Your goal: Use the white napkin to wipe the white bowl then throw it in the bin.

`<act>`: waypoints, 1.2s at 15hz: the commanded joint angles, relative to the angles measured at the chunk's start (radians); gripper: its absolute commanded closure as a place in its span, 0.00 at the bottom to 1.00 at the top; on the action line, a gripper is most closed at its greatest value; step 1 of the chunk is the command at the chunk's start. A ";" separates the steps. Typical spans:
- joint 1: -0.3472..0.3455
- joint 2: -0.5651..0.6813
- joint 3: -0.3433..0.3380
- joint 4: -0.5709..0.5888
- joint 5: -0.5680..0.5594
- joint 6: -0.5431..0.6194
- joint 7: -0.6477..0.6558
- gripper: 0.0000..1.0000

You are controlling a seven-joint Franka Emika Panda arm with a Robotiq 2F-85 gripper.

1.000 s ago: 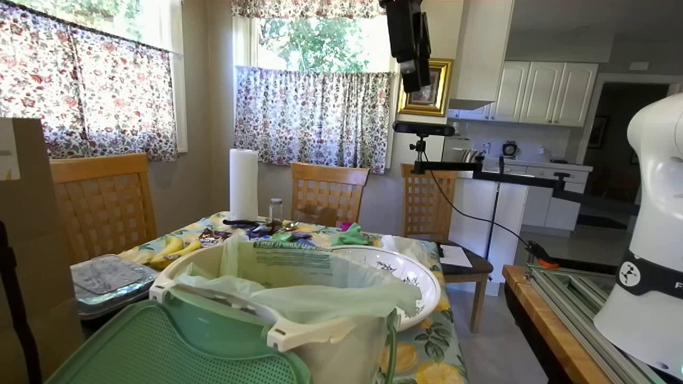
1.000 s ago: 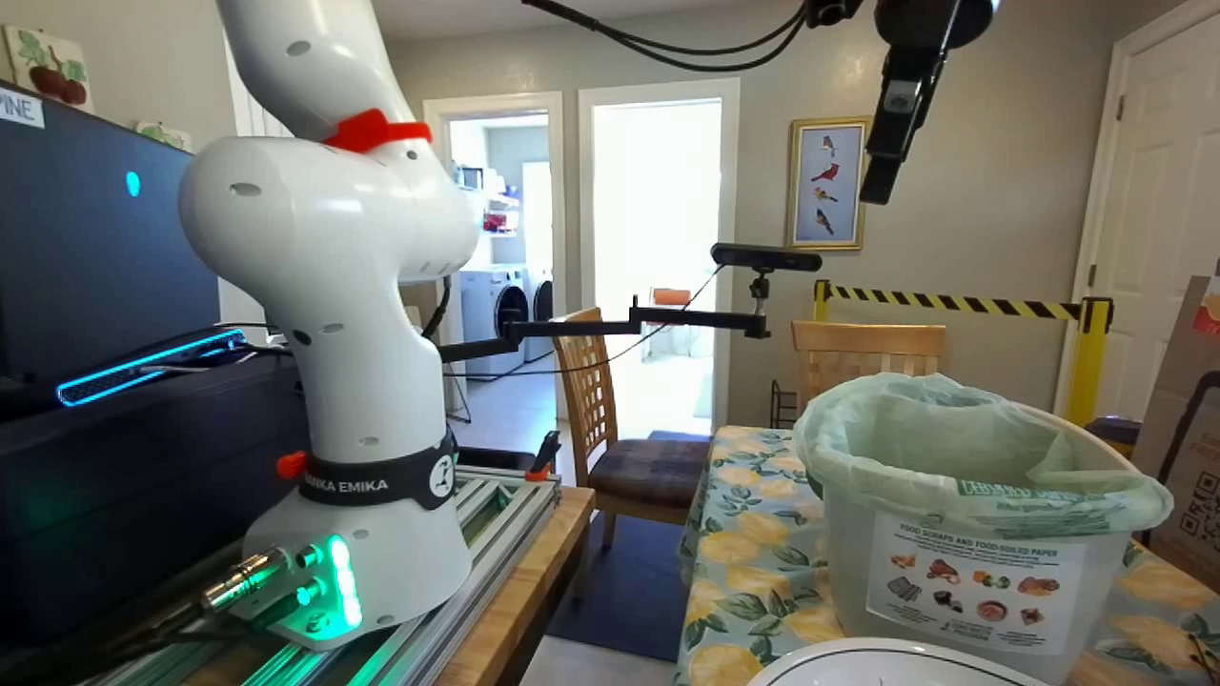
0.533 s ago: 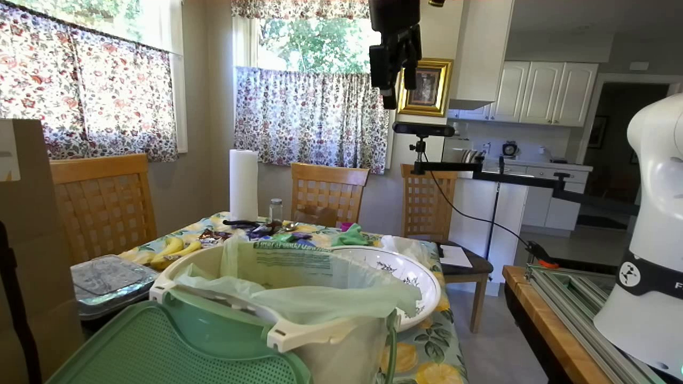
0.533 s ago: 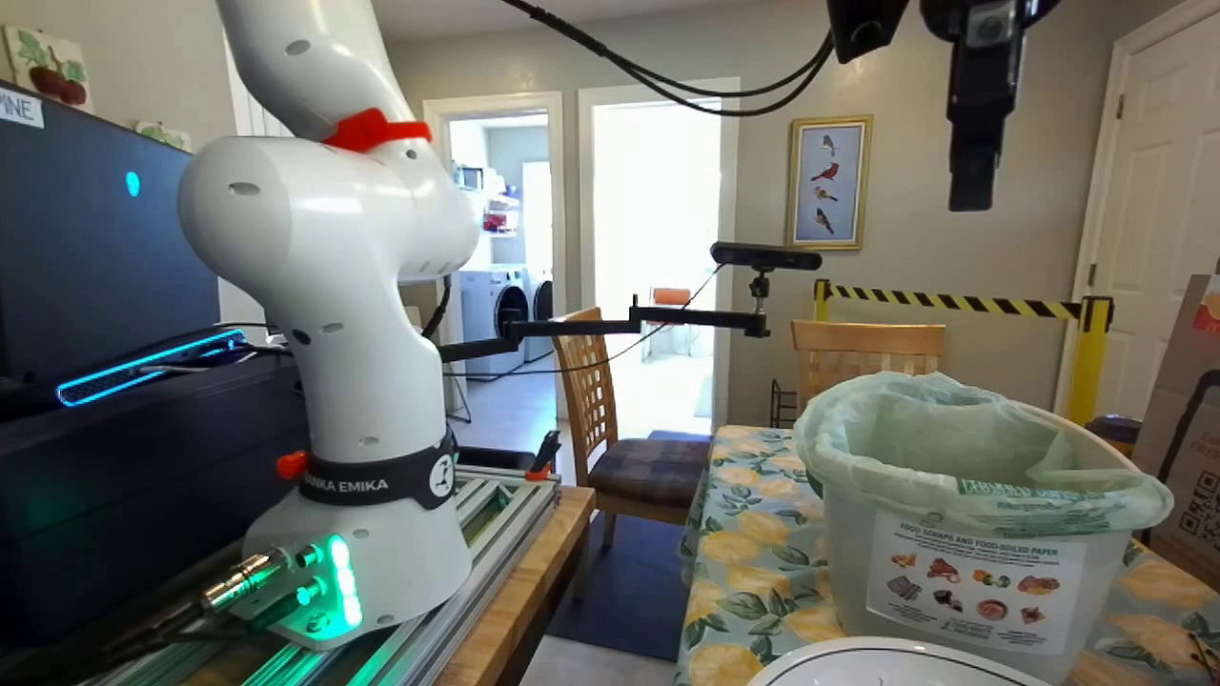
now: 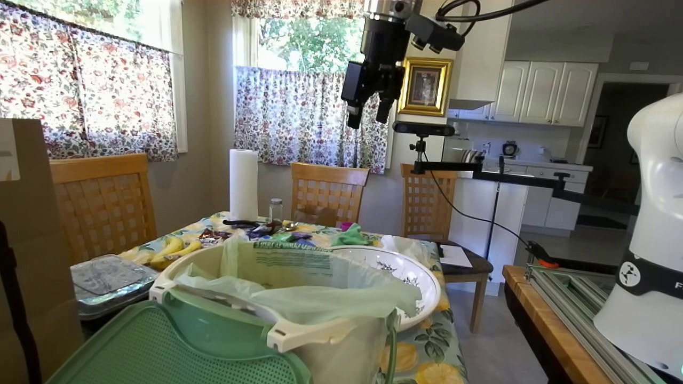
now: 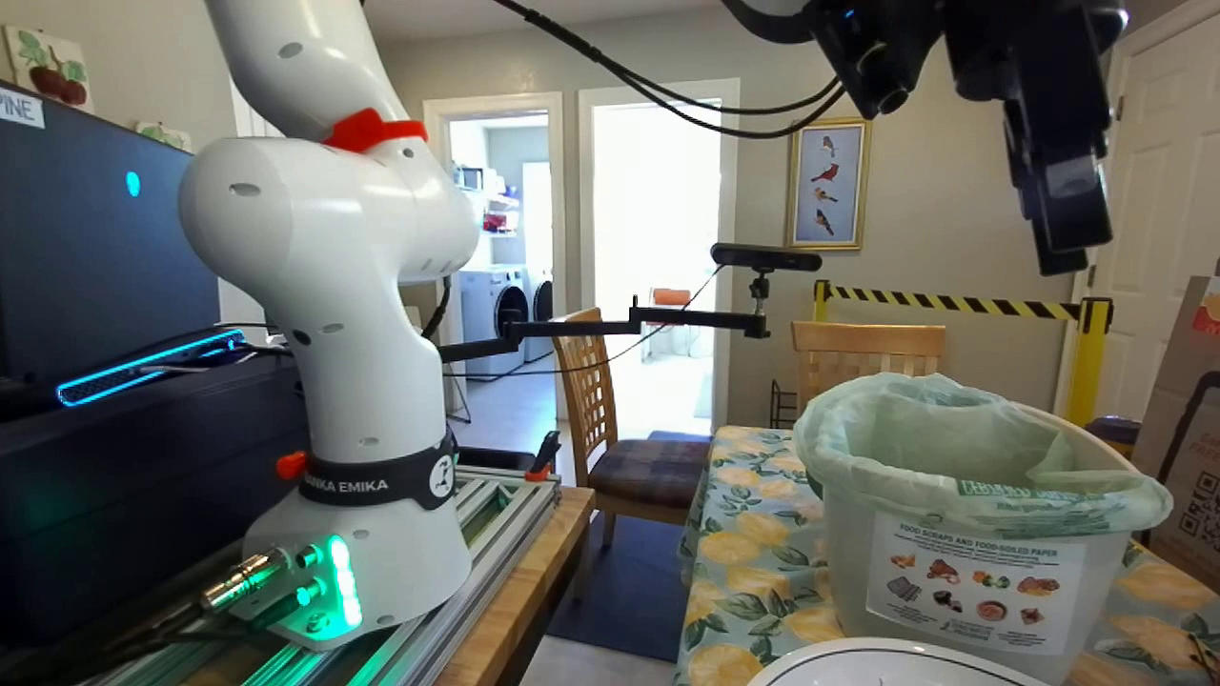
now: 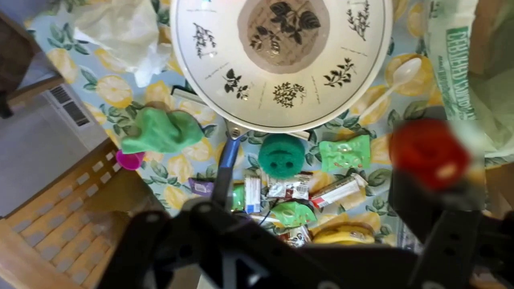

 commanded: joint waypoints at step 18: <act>-0.161 -0.037 -0.030 -0.274 -0.053 0.184 -0.220 0.00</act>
